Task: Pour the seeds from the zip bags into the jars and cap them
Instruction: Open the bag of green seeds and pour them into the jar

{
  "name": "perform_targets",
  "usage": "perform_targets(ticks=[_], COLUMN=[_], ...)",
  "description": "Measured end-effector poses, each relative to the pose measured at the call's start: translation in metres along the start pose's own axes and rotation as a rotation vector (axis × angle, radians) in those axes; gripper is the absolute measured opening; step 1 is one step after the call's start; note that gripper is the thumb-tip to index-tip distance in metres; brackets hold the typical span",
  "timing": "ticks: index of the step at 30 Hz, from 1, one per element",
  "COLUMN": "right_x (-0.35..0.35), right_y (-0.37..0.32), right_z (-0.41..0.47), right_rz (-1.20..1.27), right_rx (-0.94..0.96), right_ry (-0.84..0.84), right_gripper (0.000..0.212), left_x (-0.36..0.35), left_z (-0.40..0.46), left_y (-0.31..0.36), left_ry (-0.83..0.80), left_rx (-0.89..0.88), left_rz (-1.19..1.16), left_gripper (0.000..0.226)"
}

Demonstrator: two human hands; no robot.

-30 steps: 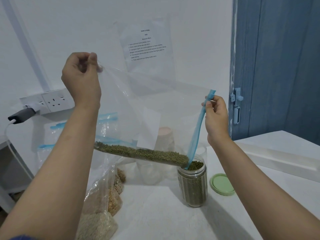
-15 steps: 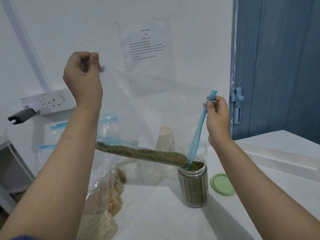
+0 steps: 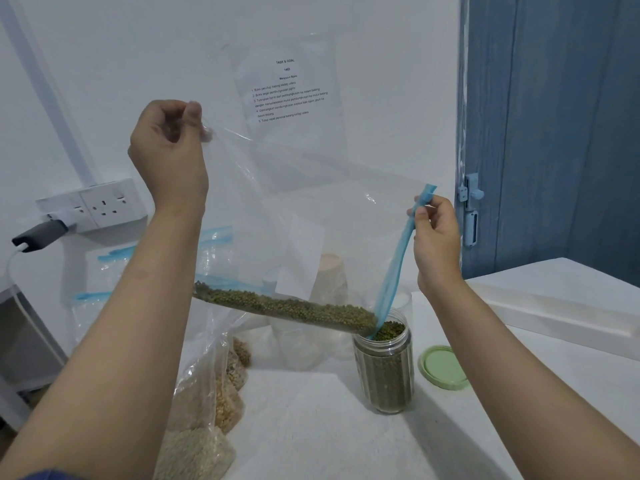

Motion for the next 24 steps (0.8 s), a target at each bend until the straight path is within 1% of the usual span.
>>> perform_targets(ticks=[24], right_x=[0.0043], right_y=[0.0063], right_z=[-0.0015], right_rz=[-0.016], right_rx=[-0.021], right_ry=[0.001], right_gripper=[0.015], left_x=[-0.0027], left_z=[-0.0027], left_y=[-0.0014], left_ry=[-0.003], left_rx=[0.015], left_rz=[0.011], left_gripper=[0.012])
Point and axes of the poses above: each hand's wrist, its own z-axis towards the middle knuckle, its own x-axis out of the back of the hand, y = z × x, the point moved 6 cm from there along z, towards the middle knuckle, and after that the axes turned 15 degrees about -z, right-handed, at the moved point
